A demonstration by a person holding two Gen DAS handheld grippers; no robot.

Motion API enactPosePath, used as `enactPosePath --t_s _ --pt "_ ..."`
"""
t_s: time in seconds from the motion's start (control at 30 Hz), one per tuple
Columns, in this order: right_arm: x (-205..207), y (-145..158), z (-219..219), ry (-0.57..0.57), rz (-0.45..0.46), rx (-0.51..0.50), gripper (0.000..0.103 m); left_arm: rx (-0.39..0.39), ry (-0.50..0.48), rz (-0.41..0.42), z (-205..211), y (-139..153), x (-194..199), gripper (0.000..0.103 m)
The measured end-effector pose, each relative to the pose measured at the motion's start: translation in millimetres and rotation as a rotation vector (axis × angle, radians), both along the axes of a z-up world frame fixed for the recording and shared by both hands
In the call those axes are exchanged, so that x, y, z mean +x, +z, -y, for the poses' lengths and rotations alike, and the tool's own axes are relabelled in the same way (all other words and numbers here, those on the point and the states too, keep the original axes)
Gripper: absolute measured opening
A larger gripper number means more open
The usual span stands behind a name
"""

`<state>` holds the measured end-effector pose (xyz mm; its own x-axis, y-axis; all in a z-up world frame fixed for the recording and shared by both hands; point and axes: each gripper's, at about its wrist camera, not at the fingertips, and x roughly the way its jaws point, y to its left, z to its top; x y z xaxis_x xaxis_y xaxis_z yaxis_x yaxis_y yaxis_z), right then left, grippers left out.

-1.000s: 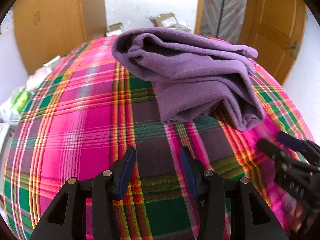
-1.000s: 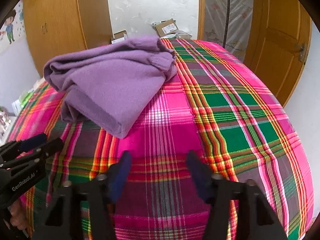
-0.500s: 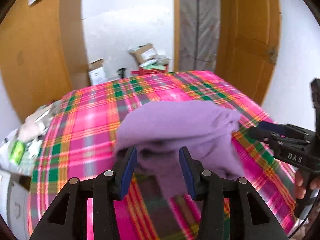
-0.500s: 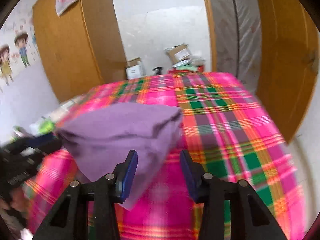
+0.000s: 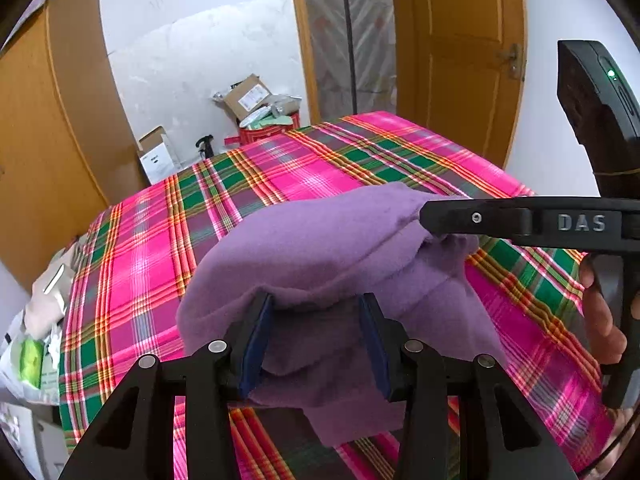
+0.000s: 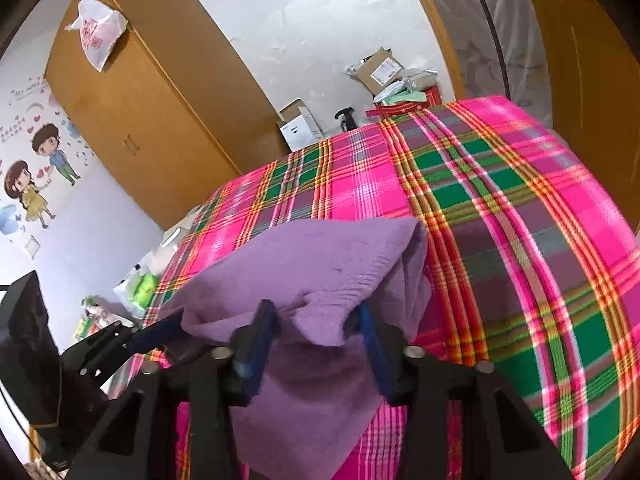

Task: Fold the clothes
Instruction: 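Grasp the purple cloth edge with the left tool while the right tool grasps another edge, then lift the purple cloth off the bedspread with both tools, pulling it open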

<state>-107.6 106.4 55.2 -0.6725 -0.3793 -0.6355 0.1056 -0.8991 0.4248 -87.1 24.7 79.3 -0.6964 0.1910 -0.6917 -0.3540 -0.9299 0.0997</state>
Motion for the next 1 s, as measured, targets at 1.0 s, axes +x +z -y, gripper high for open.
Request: enactPosePath --t_s 1.0 --pt "2 9 -8 0.1 -0.009 -0.244 0.016 0.134 0.064 0.068 23 -3 -75 0.007"
